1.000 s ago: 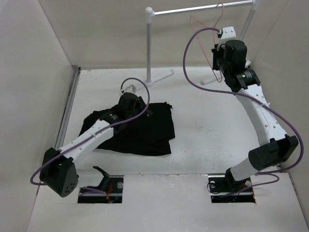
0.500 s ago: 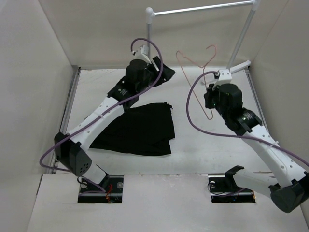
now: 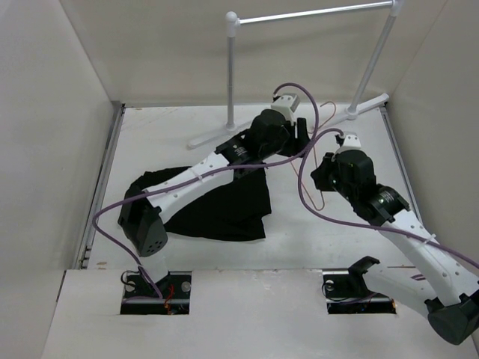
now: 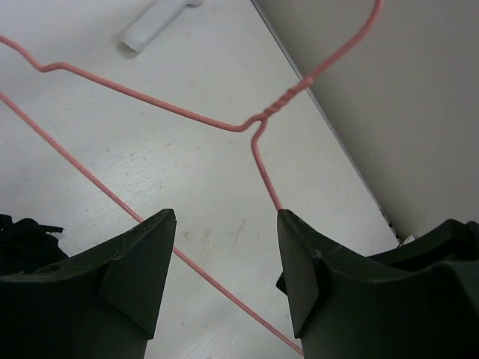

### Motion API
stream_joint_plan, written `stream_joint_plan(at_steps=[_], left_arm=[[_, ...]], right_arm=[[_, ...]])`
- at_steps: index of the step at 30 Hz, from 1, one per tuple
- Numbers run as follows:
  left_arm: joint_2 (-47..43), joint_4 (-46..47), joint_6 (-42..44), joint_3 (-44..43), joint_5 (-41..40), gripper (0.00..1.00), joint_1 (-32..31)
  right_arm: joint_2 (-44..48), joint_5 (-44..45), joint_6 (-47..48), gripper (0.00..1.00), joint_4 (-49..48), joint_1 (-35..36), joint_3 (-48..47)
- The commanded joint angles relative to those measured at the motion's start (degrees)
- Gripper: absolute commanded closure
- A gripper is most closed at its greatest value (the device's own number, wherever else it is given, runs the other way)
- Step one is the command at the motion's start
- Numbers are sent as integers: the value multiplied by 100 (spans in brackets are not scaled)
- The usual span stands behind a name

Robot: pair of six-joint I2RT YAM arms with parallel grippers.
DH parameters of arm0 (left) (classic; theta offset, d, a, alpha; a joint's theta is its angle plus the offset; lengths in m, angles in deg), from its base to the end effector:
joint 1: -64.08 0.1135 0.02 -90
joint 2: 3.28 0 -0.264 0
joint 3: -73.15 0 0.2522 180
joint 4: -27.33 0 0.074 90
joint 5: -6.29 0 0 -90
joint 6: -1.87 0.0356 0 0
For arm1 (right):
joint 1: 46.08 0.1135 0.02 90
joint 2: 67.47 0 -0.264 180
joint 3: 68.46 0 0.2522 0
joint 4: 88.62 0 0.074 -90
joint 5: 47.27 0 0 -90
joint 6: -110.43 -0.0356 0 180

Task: Place the trousers on the hanger
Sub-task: Pick up the hanger from the clothesline.

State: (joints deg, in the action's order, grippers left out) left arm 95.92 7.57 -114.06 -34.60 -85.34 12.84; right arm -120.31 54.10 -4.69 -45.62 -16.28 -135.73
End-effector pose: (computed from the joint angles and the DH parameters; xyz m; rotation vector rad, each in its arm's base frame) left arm 0.2632 -0.3262 0.3903 0.3876 1.8258 -0.9352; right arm 0.1774 0.0935 0.3347 0.0379 2.0810 0.3857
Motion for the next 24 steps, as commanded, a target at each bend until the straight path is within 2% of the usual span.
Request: stream_joint_plan(at_steps=[1, 10, 16, 21, 24], left_arm=[[81, 108, 483, -496, 14, 46, -188], [697, -59, 852, -1156, -337, 48, -338], [908, -164, 1423, -1323, -821, 50, -399], [1093, -349, 1714, -1481, -1620, 52, -478], [1224, -358, 1767, -1578, -1630, 54, -522]], right_arm=[[-7, -74, -116, 99, -58, 152, -88], [-262, 198, -71, 99, 91, 627, -264], [-315, 391, -98, 99, 337, 856, -431], [-446, 760, -63, 99, 680, 1014, -677], [-543, 989, -1, 100, 803, 1190, -783]])
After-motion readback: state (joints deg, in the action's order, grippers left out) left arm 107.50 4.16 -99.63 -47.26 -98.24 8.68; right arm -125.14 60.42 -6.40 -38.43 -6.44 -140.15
